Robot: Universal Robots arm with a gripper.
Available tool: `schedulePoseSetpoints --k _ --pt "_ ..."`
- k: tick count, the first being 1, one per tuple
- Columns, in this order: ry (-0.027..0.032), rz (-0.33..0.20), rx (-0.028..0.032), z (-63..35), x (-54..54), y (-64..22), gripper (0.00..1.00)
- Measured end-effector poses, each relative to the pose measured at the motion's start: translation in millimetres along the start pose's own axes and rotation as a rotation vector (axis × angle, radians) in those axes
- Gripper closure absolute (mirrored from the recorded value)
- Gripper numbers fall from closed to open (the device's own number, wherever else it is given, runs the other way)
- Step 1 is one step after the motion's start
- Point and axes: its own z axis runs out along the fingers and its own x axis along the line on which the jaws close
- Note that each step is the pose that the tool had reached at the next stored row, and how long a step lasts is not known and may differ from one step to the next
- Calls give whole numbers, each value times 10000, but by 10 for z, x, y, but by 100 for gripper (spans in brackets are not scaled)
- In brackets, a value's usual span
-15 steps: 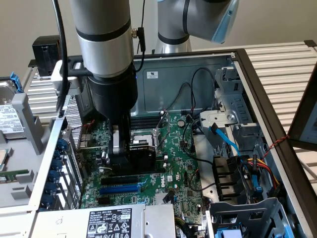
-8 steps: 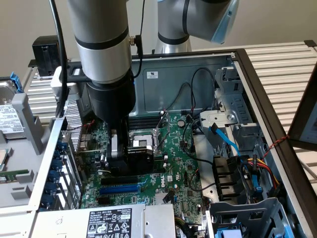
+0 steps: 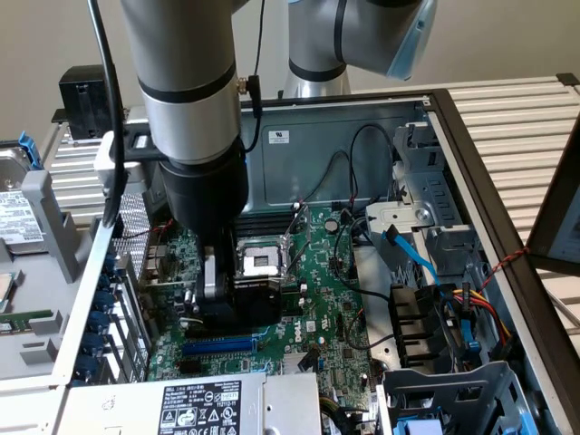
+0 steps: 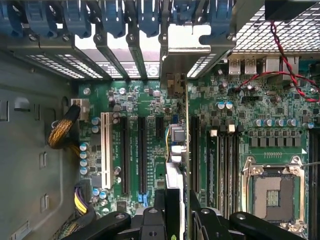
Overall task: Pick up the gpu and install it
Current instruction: 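Insert the gpu into the slot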
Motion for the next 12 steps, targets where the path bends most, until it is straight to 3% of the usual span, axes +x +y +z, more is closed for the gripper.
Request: schedulePoseSetpoints --k 12 --pt "2 2 -14 40 -12 48 73"
